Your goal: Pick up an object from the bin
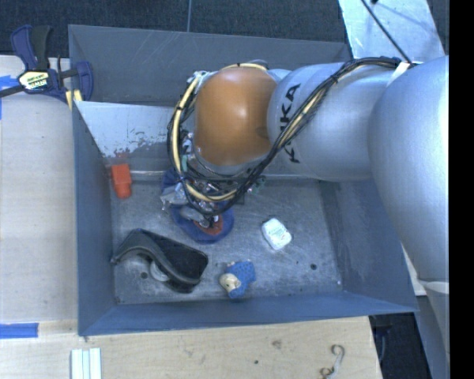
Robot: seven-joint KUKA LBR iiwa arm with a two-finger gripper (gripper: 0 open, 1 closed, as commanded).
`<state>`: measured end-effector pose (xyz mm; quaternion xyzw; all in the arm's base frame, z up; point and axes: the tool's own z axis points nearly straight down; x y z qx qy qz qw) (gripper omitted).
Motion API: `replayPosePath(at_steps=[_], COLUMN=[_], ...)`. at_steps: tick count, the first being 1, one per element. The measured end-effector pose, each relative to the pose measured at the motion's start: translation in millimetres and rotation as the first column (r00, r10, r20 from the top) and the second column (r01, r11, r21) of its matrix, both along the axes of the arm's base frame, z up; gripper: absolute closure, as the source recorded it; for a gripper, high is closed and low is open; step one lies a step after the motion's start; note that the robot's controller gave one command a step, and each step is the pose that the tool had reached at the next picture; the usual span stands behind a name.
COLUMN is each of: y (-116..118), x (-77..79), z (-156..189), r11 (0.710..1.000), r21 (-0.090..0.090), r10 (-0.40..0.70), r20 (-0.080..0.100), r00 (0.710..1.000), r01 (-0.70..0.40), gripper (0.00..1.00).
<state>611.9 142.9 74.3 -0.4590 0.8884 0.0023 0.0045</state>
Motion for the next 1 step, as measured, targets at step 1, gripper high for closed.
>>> replayPosePath(at_steps=[1], y=[-5.4], x=[-2.1], z=[128.1], r11=[1.000], r21=[-0.005], r10=[-0.022], r20=[0.006], r00=[1.000], r01=[0.022], gripper=[1.00])
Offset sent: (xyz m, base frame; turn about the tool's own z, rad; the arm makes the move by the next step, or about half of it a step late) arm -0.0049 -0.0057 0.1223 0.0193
